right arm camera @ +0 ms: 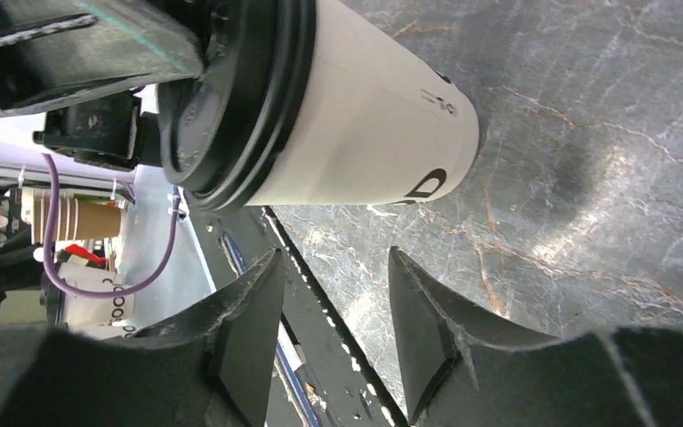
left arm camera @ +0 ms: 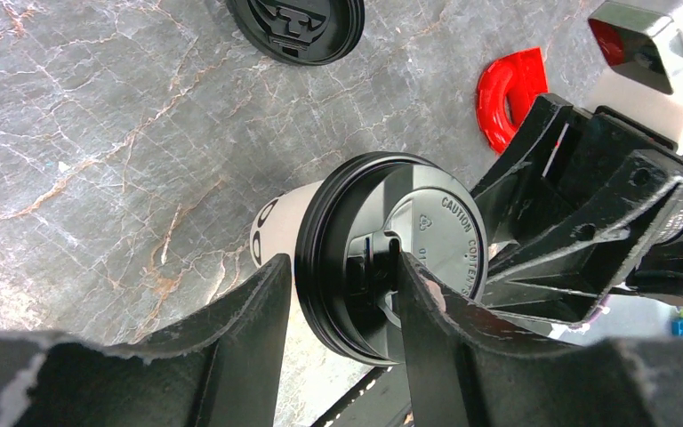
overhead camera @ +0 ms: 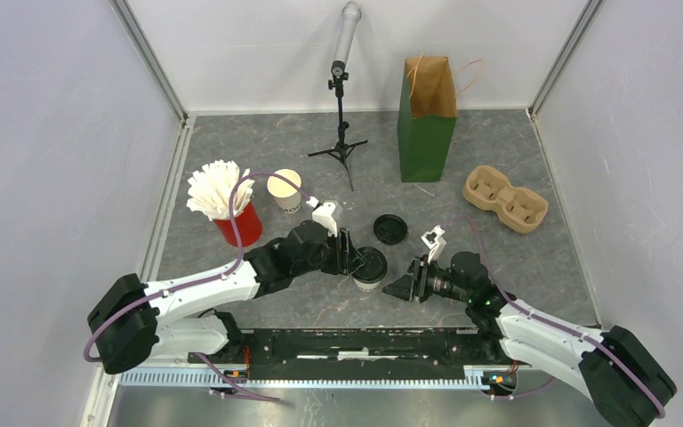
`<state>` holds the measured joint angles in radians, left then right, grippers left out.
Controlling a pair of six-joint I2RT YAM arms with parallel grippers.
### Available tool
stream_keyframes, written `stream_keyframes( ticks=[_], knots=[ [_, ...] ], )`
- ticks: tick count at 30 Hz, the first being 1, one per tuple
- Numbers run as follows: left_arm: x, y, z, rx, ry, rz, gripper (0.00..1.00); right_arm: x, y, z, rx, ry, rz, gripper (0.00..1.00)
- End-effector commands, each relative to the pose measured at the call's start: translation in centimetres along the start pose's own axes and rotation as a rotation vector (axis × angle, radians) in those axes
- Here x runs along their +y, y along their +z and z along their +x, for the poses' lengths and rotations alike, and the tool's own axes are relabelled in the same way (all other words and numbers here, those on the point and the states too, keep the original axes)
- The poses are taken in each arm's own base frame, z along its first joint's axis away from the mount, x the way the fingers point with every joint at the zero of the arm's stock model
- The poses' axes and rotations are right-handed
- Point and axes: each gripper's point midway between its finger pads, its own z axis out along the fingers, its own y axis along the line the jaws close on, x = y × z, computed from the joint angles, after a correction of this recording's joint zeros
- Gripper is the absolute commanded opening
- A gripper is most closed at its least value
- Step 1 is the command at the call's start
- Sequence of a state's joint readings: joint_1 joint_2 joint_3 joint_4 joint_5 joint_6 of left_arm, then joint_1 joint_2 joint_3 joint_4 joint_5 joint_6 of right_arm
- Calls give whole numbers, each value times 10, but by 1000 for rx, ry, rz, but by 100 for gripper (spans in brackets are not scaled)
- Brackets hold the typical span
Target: Pack the takeout coffee
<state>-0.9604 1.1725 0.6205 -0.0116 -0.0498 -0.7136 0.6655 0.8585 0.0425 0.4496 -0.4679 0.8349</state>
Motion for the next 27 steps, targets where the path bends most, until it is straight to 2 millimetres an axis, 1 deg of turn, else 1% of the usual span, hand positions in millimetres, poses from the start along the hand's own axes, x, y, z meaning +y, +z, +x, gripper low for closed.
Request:
stream_keyframes(
  ticks=[1,4,6,10,14,17,21,23,27],
  knots=[
    [23,-3,25,75,-2,-75,54,29,-4,-22,-67,-56,-92,60],
    [22,-2,25,76,-4,-72,54,40,-7,-38,-111,-69,-98,71],
    [22,-1,25,78,-6,-70,54,45,-7,-45,-129,-65,-106,75],
    [21,0,27,84,-11,-64,54,53,-4,-53,-152,-26,-133,77],
    [21,0,27,84,-12,-63,54,56,1,-62,-167,-9,-131,75],
    [21,-1,27,83,-13,-62,54,57,4,-67,-179,2,-138,70],
    [22,0,29,88,-12,-64,53,56,7,-64,-174,27,-153,64],
    [22,1,28,88,-12,-64,53,51,8,-60,-166,39,-140,60],
    [22,1,29,89,-12,-63,53,37,7,-50,-167,64,-112,57]
  ],
)
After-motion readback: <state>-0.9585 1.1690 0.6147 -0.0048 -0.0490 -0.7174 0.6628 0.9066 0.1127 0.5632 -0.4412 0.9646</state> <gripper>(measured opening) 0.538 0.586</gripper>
